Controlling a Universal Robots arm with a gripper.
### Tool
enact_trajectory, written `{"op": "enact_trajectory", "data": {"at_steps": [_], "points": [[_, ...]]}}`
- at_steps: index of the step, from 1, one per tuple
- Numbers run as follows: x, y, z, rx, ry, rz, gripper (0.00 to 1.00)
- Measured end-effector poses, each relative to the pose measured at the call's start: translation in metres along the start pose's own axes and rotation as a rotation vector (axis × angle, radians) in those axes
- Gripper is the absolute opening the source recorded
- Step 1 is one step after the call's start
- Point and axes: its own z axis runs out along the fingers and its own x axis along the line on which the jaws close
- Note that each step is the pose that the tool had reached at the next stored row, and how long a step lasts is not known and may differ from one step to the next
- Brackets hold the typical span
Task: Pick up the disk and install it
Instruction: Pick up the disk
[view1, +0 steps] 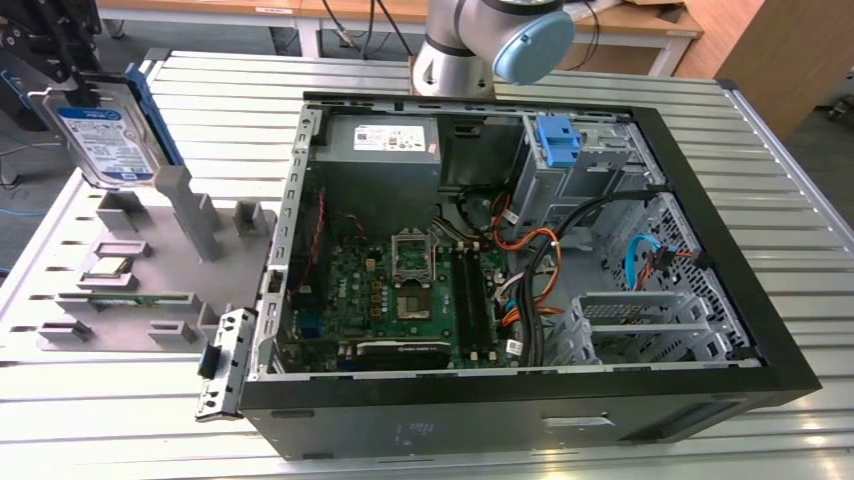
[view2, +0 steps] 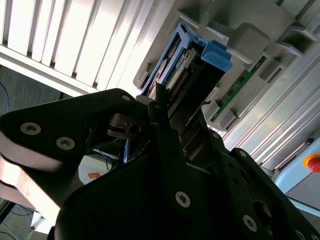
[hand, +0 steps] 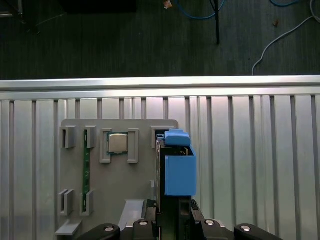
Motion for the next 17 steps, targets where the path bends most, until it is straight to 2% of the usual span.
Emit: {"op": "enact_trajectory", "data": {"at_steps": [17], "points": [[-0.0001,0.0001,-0.0037,-0.0001,0.0001,0.0,0.35]]}}
